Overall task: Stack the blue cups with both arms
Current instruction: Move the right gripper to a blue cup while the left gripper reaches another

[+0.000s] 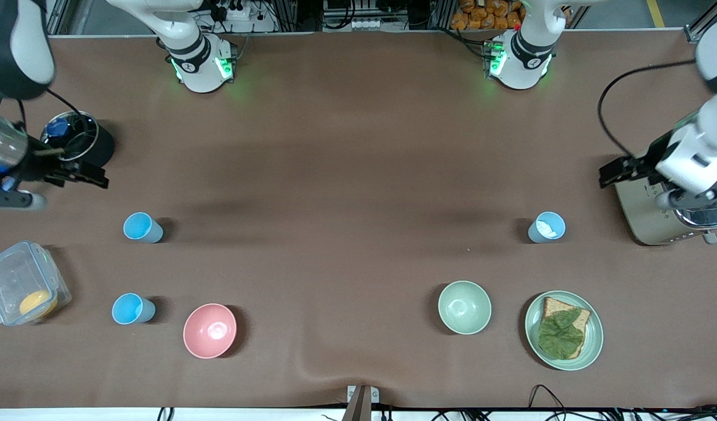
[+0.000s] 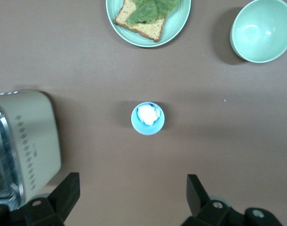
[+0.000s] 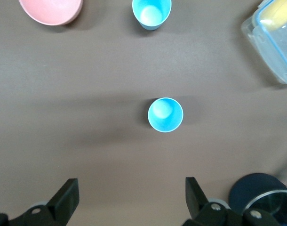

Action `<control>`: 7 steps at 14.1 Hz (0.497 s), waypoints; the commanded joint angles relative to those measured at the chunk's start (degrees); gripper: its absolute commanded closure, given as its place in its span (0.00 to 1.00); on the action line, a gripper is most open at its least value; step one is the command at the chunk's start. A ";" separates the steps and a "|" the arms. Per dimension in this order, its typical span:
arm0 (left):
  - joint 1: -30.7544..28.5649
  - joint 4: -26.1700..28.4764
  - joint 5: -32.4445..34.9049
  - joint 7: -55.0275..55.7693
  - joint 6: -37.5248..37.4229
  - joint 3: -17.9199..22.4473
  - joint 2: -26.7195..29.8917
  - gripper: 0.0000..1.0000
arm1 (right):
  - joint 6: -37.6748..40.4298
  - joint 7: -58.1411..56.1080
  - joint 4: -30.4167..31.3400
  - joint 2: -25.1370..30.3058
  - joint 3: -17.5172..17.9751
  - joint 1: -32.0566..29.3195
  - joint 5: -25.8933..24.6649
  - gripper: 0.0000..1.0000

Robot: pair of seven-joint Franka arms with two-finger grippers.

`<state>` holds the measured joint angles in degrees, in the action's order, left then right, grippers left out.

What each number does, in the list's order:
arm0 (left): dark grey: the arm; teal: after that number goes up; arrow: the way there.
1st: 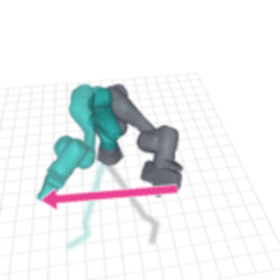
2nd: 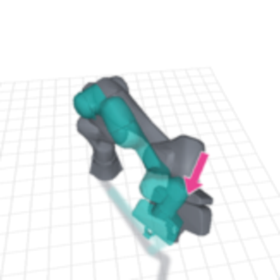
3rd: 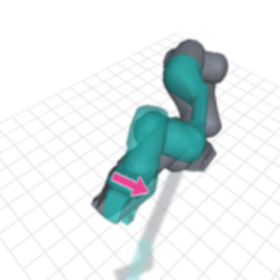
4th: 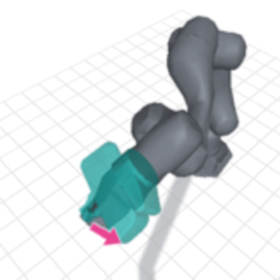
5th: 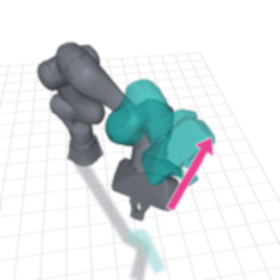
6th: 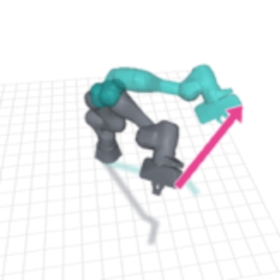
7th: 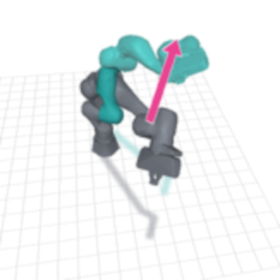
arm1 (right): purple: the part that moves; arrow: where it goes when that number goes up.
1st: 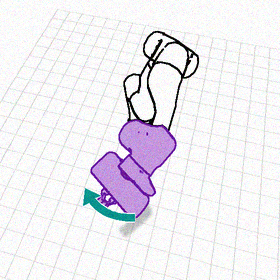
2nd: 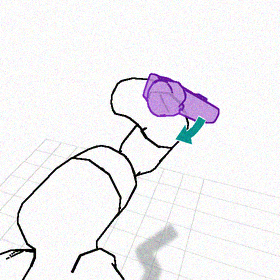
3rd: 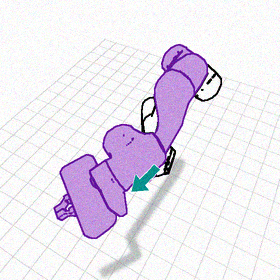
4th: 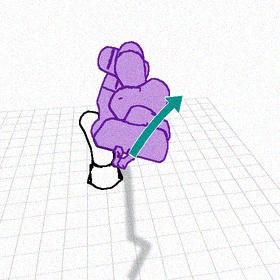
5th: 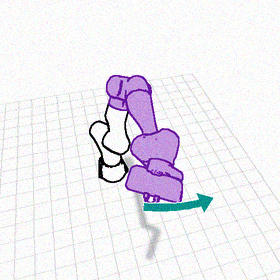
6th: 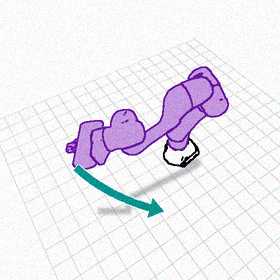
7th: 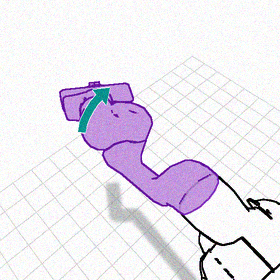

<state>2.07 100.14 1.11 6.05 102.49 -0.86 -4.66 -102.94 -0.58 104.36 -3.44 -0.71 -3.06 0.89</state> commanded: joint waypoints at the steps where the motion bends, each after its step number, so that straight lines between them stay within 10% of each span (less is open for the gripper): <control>1: -1.28 10.13 -1.20 -1.65 11.10 -0.10 1.06 0.00 | -5.93 -0.04 6.01 0.45 -0.17 -0.01 -0.97 0.00; 7: -2.42 23.69 -1.11 -1.65 33.44 -0.28 -5.52 0.00 | -18.60 -0.47 13.24 -4.64 -0.26 -1.41 -3.08 0.00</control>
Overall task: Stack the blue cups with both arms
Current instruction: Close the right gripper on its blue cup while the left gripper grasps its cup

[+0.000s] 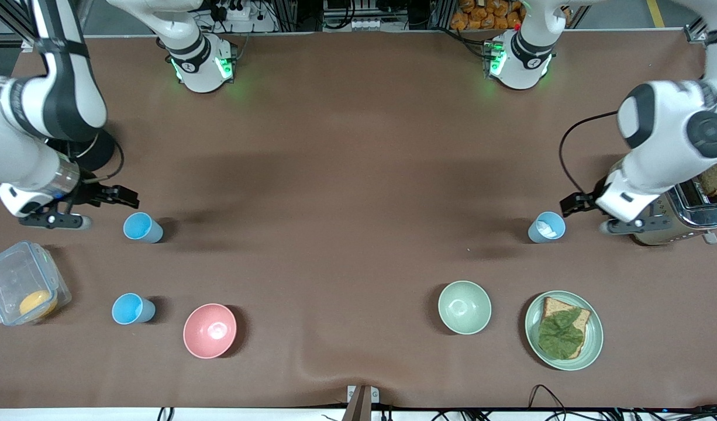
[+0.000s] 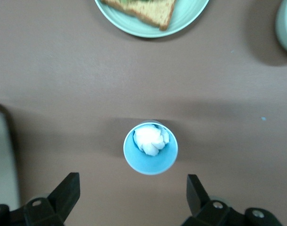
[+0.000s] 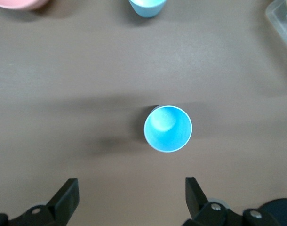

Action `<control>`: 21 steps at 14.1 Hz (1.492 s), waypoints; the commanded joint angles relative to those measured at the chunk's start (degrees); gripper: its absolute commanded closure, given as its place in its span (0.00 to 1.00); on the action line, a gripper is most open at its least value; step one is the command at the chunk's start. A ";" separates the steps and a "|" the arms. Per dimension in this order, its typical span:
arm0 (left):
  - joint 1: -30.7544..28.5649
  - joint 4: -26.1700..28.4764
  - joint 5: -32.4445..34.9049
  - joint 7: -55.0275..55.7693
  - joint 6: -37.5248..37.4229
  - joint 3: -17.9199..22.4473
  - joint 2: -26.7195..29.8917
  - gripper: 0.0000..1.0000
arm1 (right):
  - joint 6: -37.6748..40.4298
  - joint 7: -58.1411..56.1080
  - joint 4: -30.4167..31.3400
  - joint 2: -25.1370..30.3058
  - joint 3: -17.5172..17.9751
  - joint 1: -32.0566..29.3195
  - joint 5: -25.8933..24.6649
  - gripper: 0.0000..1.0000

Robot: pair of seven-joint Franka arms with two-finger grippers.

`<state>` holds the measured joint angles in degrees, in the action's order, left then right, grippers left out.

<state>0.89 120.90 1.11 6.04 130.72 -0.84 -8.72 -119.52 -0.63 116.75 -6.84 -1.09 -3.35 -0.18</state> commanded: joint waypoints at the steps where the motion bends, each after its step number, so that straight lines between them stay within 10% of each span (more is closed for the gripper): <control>1: -1.42 4.16 -1.02 -1.82 8.72 -0.30 -3.13 0.00 | -3.43 -1.73 0.94 -2.73 -0.14 -1.83 -2.28 0.00; 3: -1.59 5.05 -0.93 -2.96 12.96 -0.21 -6.03 0.01 | -6.76 -5.68 1.64 -5.19 -2.06 -2.63 -2.19 0.00; 6: -2.21 4.61 -0.93 -3.23 14.21 -0.30 -9.20 0.29 | -13.09 -7.02 4.88 -6.25 -3.04 -2.63 -2.19 0.00; 9: -1.95 4.00 -0.93 -3.32 14.21 -0.65 -9.91 0.93 | -16.71 -7.02 5.77 -9.06 -3.04 -2.72 -2.19 0.00; 10: -1.86 3.91 -0.93 -3.23 14.21 -0.74 -9.83 1.00 | -17.15 -7.02 5.77 -9.42 -3.04 -2.72 -2.19 0.00; 14: -2.12 3.20 -1.28 -2.88 13.51 -3.09 -8.43 1.00 | -18.64 -7.02 6.12 -11.35 -3.48 -2.72 -2.19 0.00; 21: -1.07 -1.09 -3.04 19.49 7.18 -21.98 -5.34 1.00 | -20.83 -7.02 6.56 -14.43 -3.75 -2.80 -2.10 0.00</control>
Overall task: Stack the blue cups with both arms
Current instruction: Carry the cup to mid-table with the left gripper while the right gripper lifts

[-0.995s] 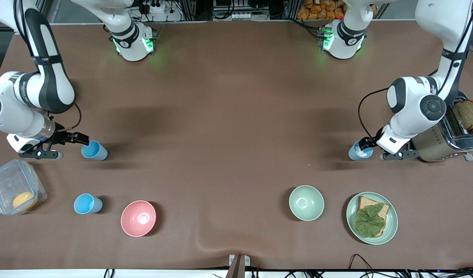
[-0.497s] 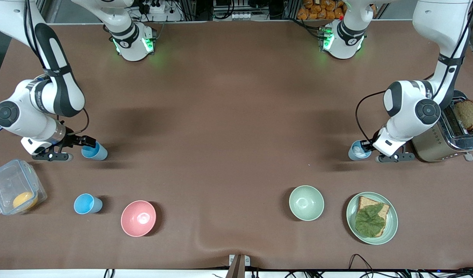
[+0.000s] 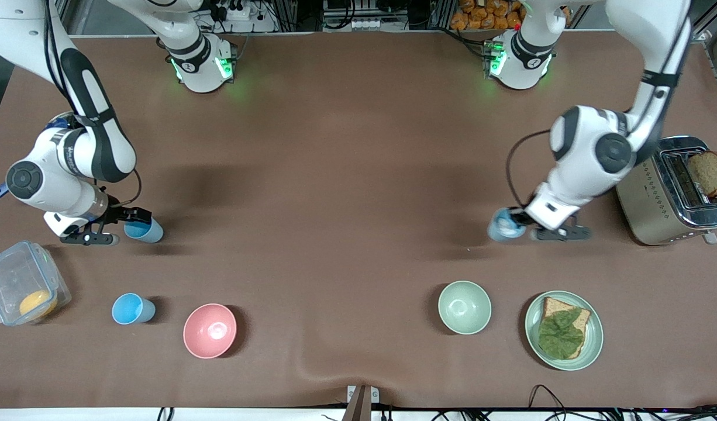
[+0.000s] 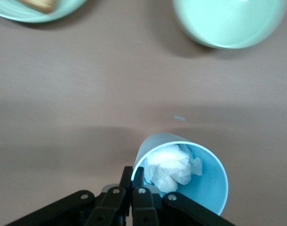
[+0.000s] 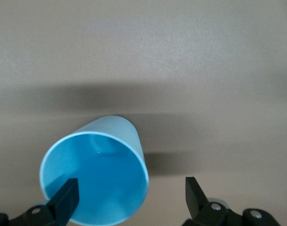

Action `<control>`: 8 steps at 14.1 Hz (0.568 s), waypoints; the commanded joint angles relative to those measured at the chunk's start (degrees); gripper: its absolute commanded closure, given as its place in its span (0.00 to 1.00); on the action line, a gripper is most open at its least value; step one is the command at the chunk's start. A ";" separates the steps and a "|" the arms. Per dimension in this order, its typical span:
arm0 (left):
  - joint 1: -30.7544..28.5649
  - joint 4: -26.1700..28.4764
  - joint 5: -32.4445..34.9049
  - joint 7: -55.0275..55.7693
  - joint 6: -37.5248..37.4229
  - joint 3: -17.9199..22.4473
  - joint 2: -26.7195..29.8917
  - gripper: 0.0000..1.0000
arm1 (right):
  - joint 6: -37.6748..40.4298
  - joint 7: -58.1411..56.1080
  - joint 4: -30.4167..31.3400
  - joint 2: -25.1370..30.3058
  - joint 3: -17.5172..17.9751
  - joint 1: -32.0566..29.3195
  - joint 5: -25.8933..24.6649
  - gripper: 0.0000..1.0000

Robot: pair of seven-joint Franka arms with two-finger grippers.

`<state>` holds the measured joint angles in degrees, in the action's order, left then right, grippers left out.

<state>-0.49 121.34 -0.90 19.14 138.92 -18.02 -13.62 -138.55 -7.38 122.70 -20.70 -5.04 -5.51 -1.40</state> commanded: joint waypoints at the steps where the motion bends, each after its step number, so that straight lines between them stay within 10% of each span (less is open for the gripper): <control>1: 2.23 -2.85 -0.52 10.70 -1.02 -6.14 -1.84 1.00 | -2.24 -0.26 0.61 -1.18 0.21 -0.64 -0.89 0.00; 3: 8.11 -4.27 -0.42 16.96 0.37 -6.24 -3.34 1.00 | -4.00 -0.18 0.61 -1.71 0.21 -0.64 -0.28 0.04; 6: 17.87 -6.54 0.97 29.43 5.21 -5.80 -8.25 1.00 | -4.01 -0.26 0.61 -1.80 0.21 -0.55 -0.19 0.87; 8: 20.34 -7.78 5.88 36.03 5.22 -5.98 -10.10 1.00 | -4.01 -0.26 0.61 -1.80 0.21 -0.55 -0.27 0.99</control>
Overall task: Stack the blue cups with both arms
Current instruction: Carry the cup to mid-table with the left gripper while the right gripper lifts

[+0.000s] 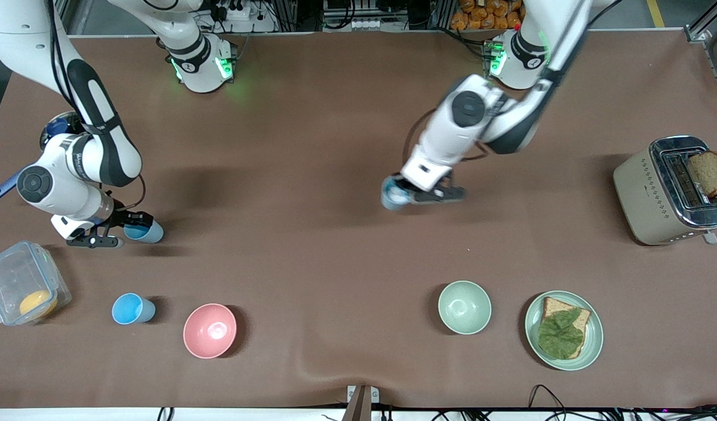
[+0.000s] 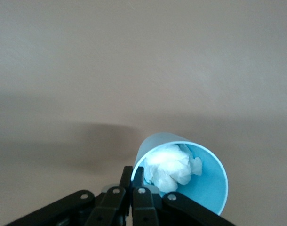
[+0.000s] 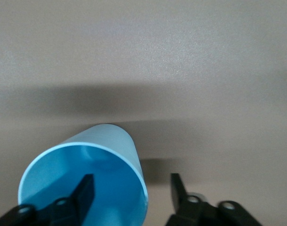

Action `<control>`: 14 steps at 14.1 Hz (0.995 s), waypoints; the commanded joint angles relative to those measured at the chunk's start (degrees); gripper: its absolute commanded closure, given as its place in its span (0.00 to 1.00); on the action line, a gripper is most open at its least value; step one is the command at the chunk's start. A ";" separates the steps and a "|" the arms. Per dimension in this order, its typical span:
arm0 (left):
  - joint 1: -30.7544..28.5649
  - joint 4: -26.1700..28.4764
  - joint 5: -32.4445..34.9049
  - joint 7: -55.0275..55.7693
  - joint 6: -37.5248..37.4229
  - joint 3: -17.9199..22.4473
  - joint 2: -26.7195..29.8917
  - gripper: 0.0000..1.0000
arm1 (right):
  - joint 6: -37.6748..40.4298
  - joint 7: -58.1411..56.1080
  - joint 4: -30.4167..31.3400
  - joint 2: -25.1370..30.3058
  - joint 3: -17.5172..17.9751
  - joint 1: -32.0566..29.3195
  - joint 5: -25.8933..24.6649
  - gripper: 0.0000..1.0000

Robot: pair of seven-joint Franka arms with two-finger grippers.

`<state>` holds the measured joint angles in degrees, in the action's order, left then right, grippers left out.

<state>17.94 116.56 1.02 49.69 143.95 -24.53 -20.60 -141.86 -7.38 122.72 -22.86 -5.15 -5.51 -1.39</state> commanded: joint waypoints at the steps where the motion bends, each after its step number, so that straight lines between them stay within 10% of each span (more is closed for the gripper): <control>1: 3.40 -3.18 6.34 8.99 0.19 0.54 -4.09 1.00 | -0.70 -0.27 0.59 0.36 0.32 -0.46 -0.28 1.00; 7: 8.95 -7.39 15.23 21.31 0.19 0.80 -10.68 0.98 | 0.08 -3.50 0.24 1.67 0.32 -0.20 -0.19 1.00; 10: 8.95 -8.45 17.26 24.21 0.19 0.89 -12.09 0.05 | 3.32 -4.13 -0.64 3.78 0.32 0.06 -0.19 1.00; 14: 7.20 -9.59 17.35 29.24 -2.95 0.89 -7.63 0.00 | 14.48 -3.61 -6.60 5.10 0.67 0.77 0.07 1.00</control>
<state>26.10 107.69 16.70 76.20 143.87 -23.77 -31.66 -132.20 -10.75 118.61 -19.23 -4.76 -4.94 -1.38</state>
